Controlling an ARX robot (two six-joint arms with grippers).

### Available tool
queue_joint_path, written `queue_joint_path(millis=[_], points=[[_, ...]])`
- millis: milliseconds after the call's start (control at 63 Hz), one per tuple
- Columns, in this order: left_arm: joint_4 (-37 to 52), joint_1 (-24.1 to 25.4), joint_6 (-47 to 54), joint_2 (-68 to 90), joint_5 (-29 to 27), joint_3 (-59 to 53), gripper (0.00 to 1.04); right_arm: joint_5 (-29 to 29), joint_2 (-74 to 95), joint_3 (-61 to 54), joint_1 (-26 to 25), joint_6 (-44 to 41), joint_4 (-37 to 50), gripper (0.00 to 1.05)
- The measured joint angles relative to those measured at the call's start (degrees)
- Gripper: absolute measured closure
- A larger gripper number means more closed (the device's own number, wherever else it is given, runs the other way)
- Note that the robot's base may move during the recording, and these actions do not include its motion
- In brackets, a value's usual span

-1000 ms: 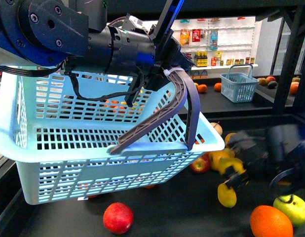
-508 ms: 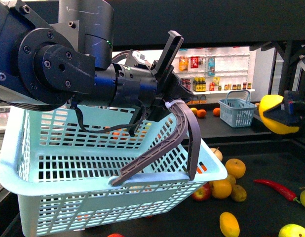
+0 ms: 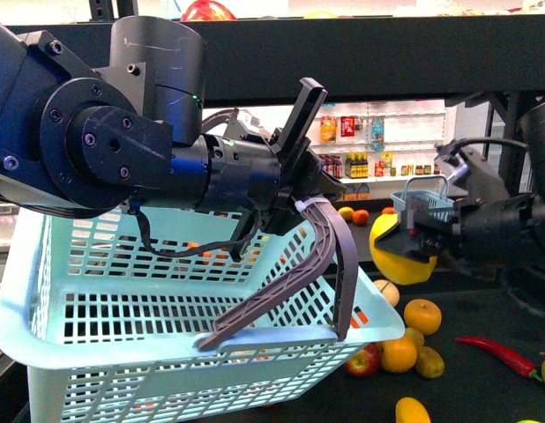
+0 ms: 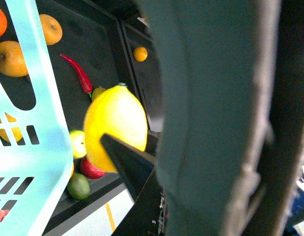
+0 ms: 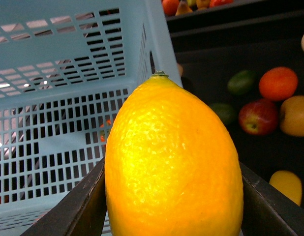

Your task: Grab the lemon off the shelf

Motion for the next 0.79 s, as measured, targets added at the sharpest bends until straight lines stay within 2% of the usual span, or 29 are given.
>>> queue_joint_path(millis=[444,683,730,794], points=[[0.0,0.0,0.0,0.0,0.0,0.0,0.98,2.1,5.6,1.6,5.3,3.0,1.3,0.41],[0.0,0.0,0.0,0.0,0.0,0.0,0.98,3.1,5.8,2.7,5.0,3.8,3.9,0.09],[0.0,0.0,0.0,0.0,0.0,0.0,0.98,3.4,5.8,3.2,4.7,3.8,4.4,0.06],[0.0,0.0,-0.2,0.0,0.2,0.0,0.98,3.8,5.8,3.9,3.8,3.6,5.1,0.08]])
